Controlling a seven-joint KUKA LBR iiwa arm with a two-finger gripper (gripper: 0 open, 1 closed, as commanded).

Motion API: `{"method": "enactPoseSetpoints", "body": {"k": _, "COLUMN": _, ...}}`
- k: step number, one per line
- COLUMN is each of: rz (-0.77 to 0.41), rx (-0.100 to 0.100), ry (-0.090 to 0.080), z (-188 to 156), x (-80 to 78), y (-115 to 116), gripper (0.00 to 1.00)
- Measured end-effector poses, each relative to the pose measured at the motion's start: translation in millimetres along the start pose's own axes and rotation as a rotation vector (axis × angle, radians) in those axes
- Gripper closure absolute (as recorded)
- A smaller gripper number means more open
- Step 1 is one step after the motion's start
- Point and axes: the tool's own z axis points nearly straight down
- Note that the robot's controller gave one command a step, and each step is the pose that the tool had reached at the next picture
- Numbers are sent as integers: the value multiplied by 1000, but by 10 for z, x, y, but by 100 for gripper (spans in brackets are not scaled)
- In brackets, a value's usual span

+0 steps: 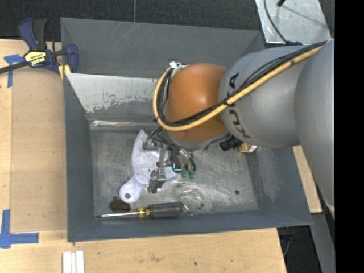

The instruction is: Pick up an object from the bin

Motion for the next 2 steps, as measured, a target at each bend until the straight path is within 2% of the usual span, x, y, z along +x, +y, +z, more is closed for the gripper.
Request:
{"method": "enactPoseSetpoints", "body": {"k": 1, "rz": 2, "rx": -1, "ry": -8, "z": -45, "x": -19, "y": -5, "gripper": 0}}
{"method": "enactPoseSetpoints", "body": {"k": 2, "rz": -209, "rx": 3, "ry": -15, "z": 666, "x": 236, "y": 497, "gripper": 100}}
